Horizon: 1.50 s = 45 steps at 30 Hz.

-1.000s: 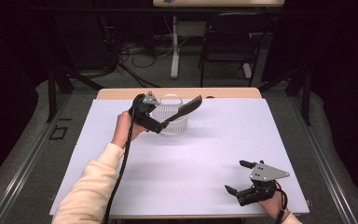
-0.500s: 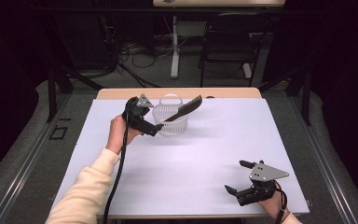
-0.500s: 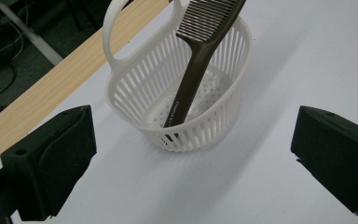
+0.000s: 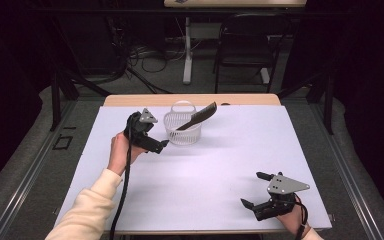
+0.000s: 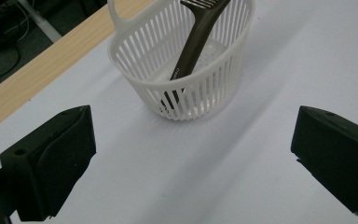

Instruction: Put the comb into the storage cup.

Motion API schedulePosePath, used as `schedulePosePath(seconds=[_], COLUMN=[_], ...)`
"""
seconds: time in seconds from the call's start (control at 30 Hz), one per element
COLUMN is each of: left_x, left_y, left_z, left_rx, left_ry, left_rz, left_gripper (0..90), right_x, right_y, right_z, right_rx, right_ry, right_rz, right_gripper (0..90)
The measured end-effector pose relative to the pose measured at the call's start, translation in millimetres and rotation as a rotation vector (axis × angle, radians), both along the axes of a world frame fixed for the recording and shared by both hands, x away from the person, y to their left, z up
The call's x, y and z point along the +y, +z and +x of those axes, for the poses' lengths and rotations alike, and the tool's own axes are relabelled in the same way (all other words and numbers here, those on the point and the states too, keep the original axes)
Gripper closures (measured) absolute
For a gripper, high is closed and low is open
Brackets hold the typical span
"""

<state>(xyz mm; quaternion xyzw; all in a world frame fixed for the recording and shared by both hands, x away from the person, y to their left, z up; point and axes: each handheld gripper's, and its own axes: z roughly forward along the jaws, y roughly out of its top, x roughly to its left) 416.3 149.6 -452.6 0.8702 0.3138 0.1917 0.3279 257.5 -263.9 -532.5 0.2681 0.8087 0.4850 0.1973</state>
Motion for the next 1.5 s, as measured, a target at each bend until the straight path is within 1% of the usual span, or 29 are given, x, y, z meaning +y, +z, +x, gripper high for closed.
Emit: schedulePosePath(seconds=[0.5, 0.6, 0.63, 0.77, 1.2, 1.23, 1.33, 1.4, 1.43, 1.47, 1.5], left_x=[8.6, 10.1, 10.6, 13.9, 24.6, 25.6, 27.6, 28.0, 28.4, 28.4, 28.7], left_y=[-4.8, -5.8, -6.2, -8.0, -19.2, -19.7, -20.5, -21.5, -21.5, -22.3, -22.8], left_z=[-17.4, -22.5, -24.5, -31.3, -53.4, -54.8, -59.5, -63.5, -65.1, -66.8, -68.3], left_rx=[0.008, 0.005, -0.001, -0.007, 0.004, 0.005, 0.002, 0.001, 0.002, 0.002, 0.001], left_ry=[0.015, 0.023, 0.026, 0.027, 0.037, 0.035, 0.038, 0.043, 0.038, 0.040, 0.039], left_rz=[-0.007, -0.003, 0.005, -0.005, 0.007, 0.001, 0.002, -0.005, 0.002, -0.004, 0.000], left_gripper=[0.0, 0.0, 0.0, 0.0, 0.0, 0.0, 0.0, 0.0, 0.0, 0.0, 0.0], right_x=[0.1, 0.2, 0.2, 0.2, 0.5, 0.4, 0.5, 0.6, 0.7, 0.6, 0.6], right_y=[0.4, 0.4, 0.3, 0.5, 0.1, 0.2, 0.2, 0.2, 0.1, 0.2, 0.2], right_z=[-0.1, -0.1, 0.0, -0.3, 0.2, 0.2, 0.2, 0.2, 0.2, 0.1, 0.1], right_rx=[0.000, 0.001, 0.002, 0.002, 0.011, 0.011, 0.012, 0.011, 0.011, 0.012, 0.012], right_ry=[-0.001, -0.002, -0.001, -0.002, 0.003, 0.003, 0.002, 0.002, 0.003, 0.003, 0.003], right_rz=[-0.002, 0.000, -0.001, 0.001, -0.001, 0.000, -0.001, 0.000, -0.001, -0.002, -0.002], right_gripper=[0.0, 0.0, 0.0, 0.0, 0.0, 0.0, 0.0, 0.0, 0.0, 0.0, 0.0])
